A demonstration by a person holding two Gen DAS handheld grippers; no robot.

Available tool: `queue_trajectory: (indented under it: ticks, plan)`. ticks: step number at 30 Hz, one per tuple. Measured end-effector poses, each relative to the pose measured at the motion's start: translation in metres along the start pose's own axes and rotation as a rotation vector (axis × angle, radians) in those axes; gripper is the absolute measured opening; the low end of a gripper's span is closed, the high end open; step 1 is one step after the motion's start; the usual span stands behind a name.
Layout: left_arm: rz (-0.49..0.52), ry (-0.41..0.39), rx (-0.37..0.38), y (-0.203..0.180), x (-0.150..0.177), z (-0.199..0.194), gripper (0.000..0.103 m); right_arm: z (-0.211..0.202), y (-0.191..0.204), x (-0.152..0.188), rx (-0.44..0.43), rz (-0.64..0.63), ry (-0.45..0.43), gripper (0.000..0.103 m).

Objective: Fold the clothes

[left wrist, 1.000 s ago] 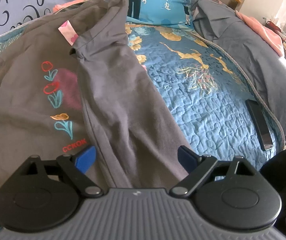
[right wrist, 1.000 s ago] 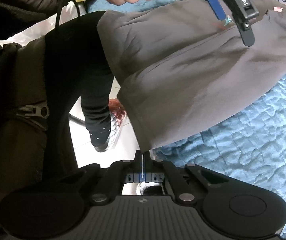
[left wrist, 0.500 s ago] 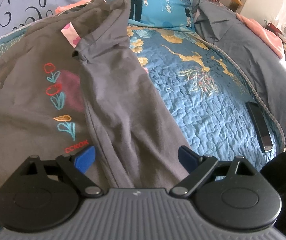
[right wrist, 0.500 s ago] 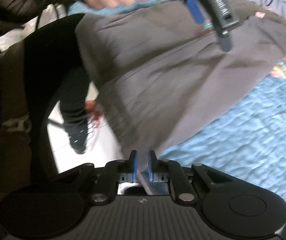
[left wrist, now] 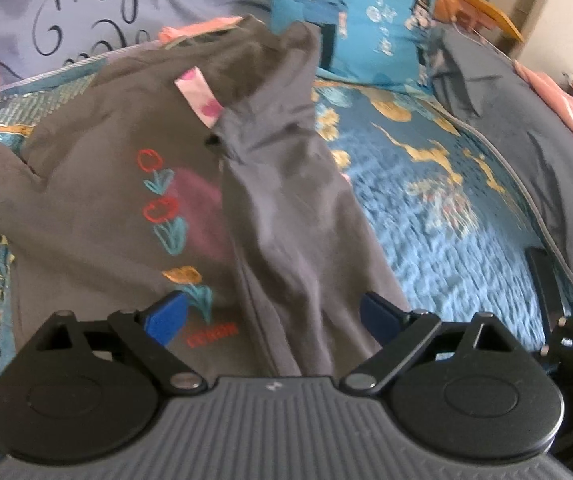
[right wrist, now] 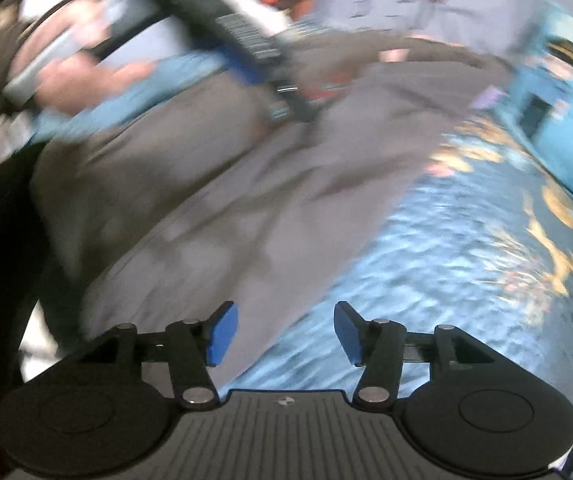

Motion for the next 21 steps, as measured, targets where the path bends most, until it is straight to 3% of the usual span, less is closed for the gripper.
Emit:
queue_trajectory:
  ticks: [5,12,16,19,21]
  plan:
    - [-0.043,-0.019,-0.047,0.004,-0.020,0.012,0.097,0.021,-0.038,-0.017,0.086,0.175,-0.110,0.057]
    - [-0.089,-0.052,-0.145,0.016,-0.063,0.035,0.097,0.053,-0.084,-0.051,0.064,0.344,-0.263,0.057]
    - [-0.189,-0.087,-0.160,0.042,-0.091,0.047,0.098,0.054,-0.105,-0.084,0.083,0.277,-0.335,0.057]
    - [-0.271,-0.094,-0.114,0.064,-0.102,0.054,0.098,0.053,-0.122,-0.121,0.132,0.112,-0.348,0.057]
    - [-0.266,-0.100,-0.083,0.070,-0.102,0.056,0.098,0.055,-0.132,-0.149,0.169,-0.051,-0.351,0.056]
Point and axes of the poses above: each gripper's, at about its wrist camera, not at the fingertips, and z roughly the way its jaws point, y to its left, x to its underside, the point moved 3 cm from there along z, roughly the way its jaws point, and after that the axes turned 1 degree about -x, right-handed, at the moved point
